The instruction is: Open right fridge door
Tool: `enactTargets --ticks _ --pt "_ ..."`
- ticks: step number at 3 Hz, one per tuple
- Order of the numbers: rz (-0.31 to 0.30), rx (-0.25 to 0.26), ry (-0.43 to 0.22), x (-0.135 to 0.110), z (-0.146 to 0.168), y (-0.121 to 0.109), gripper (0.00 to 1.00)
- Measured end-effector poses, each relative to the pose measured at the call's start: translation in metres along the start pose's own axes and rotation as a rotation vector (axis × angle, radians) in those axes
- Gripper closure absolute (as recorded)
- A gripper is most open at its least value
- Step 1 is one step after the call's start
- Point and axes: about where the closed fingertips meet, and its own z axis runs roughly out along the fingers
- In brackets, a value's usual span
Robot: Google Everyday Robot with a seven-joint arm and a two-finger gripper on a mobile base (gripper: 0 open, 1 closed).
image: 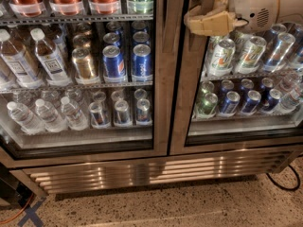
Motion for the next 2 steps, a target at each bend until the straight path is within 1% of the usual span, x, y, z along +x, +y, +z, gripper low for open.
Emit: enactTargets --ticks 2 --pt "0.003 -0.001 -0.001 0.0002 0.0005 0.0001 1.0"
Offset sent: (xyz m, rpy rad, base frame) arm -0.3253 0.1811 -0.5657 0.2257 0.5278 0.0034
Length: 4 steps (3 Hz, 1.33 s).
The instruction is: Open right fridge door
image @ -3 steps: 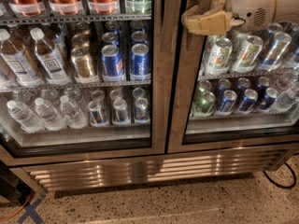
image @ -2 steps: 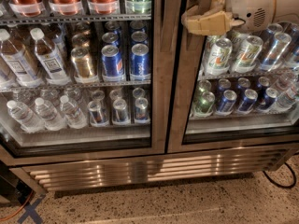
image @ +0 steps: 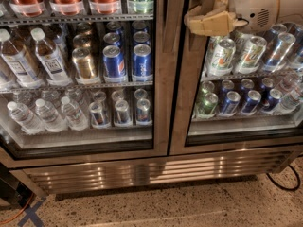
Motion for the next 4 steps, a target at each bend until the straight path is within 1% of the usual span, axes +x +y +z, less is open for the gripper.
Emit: enactTargets --ticks 1,4 --pt "-0.012 0.015 -0.024 -0.0108 -0.0025 0.0008 1.0" --pt "-0.011 0.025 -0.032 -0.0126 -0.0035 -0.0005 1.0"
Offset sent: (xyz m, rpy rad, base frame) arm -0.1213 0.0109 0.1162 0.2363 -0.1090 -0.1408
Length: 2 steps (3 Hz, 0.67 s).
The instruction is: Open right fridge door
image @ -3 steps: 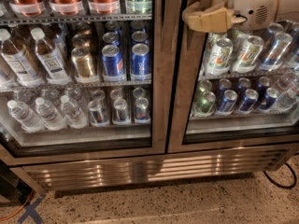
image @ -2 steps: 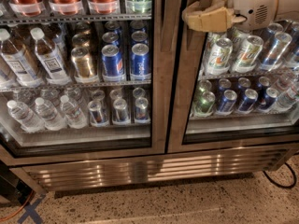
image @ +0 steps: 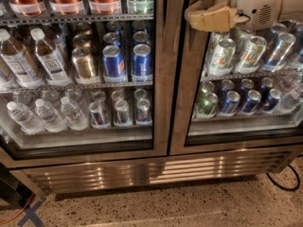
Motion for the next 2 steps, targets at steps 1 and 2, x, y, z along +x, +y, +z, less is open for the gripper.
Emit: enactTargets --ticks 1,2 --pt "0.0 0.002 -0.001 0.0 -0.0003 -0.0004 1.0" --pt "0.001 0.009 -0.007 -0.0014 0.0 -0.0002 1.0"
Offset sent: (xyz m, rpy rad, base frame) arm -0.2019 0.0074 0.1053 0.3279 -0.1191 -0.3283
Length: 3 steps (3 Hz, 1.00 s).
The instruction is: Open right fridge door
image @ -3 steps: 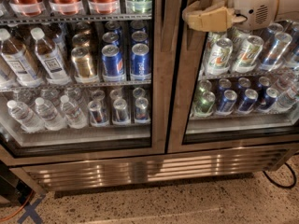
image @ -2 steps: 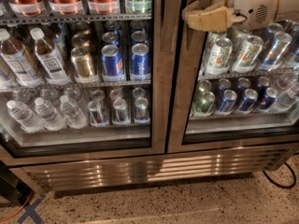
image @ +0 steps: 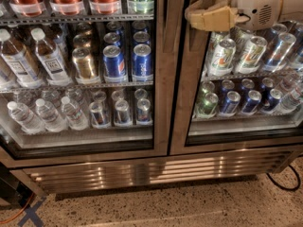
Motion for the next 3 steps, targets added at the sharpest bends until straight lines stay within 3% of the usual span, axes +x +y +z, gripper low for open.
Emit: enactTargets --ticks 3 --pt "0.001 0.009 -0.008 -0.0015 -0.0003 -0.0012 1.0"
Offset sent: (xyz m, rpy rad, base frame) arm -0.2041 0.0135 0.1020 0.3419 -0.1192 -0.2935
